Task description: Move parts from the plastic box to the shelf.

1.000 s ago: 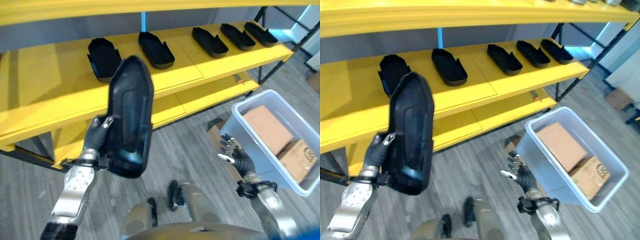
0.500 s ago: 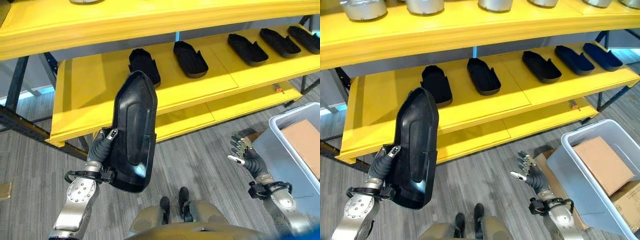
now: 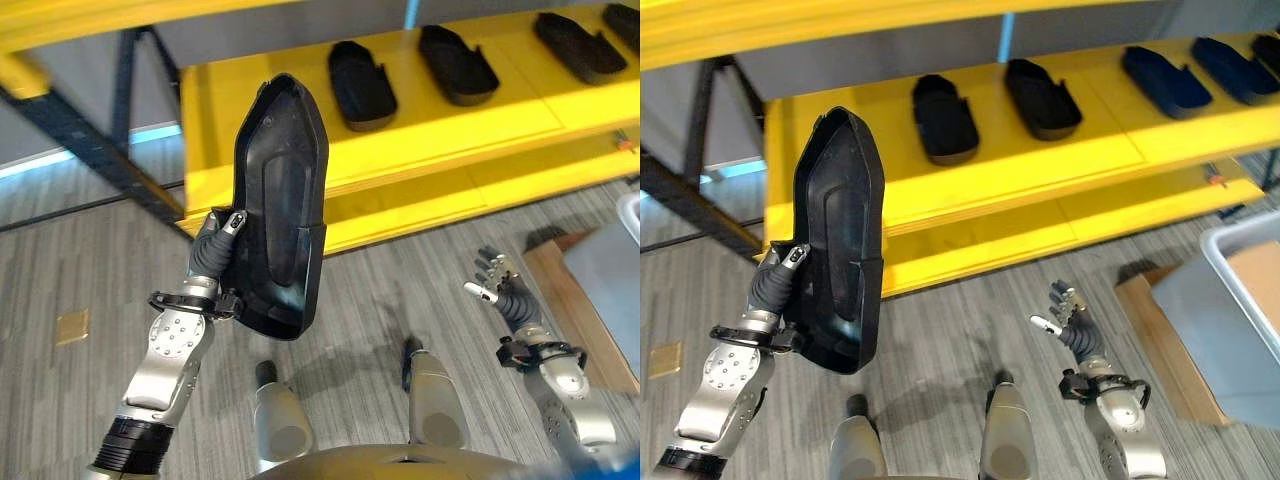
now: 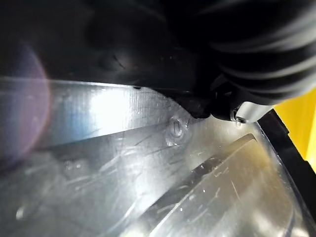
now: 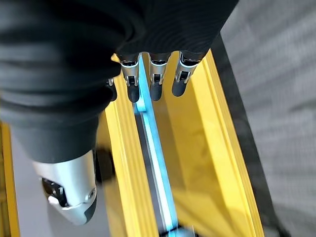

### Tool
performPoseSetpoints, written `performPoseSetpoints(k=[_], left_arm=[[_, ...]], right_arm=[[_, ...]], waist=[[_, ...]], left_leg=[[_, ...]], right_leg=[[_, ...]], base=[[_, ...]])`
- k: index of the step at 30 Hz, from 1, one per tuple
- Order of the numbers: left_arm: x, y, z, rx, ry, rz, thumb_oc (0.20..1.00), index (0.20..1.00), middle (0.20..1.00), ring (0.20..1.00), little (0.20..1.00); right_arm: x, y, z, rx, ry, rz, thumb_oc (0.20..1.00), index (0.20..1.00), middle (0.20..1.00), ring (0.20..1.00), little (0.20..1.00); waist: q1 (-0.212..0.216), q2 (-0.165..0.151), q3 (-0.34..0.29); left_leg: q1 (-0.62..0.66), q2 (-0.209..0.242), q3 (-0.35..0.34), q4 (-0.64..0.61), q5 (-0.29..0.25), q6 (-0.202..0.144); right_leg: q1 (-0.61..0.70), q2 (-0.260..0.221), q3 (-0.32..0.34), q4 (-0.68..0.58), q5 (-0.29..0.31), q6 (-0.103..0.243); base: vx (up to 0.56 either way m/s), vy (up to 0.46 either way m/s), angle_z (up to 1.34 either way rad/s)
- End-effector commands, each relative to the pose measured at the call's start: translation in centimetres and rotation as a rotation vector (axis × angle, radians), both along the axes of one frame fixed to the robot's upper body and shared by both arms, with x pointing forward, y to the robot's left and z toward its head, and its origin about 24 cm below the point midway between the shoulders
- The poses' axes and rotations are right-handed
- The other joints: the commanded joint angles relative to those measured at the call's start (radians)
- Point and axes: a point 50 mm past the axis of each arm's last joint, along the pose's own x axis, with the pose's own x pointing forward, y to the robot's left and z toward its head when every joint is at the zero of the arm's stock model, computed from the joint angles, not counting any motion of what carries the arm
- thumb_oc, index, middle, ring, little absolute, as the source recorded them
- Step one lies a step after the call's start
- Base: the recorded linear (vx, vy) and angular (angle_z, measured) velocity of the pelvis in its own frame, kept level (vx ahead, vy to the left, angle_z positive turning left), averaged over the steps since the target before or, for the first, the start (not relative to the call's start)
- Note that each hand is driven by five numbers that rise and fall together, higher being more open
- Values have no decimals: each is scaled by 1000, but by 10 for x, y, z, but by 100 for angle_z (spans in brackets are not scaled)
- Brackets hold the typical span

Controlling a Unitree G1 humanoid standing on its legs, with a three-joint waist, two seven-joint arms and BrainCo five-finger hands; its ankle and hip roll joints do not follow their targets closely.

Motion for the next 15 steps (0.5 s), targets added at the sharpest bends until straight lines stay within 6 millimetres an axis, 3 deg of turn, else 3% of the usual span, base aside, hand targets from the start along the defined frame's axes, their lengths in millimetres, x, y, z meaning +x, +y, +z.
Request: performPoseSetpoints(k=[1, 5, 15], left_arm=[[-4, -12, 39, -34, -227, -43, 200, 200, 200, 200, 200], [-1, -13, 36, -43, -222, -23, 200, 200, 200, 200, 200], [10, -29, 43, -54, -262, -55, 200, 200, 200, 200, 200]], right_arm=[[9, 1, 23, 13, -120, 22, 1000, 1000, 1000, 1000, 1000], [10, 6, 23, 15, -121, 38, 1000, 1000, 1000, 1000, 1000], [13, 22, 23, 32, -121, 131, 1000, 1000, 1000, 1000, 1000]], waist=[[-27, 4, -41], [-21, -13, -59], [-19, -30, -89]], left_leg=[[5, 35, -3, -3, 47, 6], [-7, 26, 0, 36, 20, 3], [10, 43, 3, 23, 26, -17]], right_leg=[[27, 38, -19, 28, 57, -11], [37, 29, -20, 14, 61, -10], [35, 55, -10, 26, 49, -20]], base=[[19, 82, 18], [53, 69, 8], [34, -16, -7]])
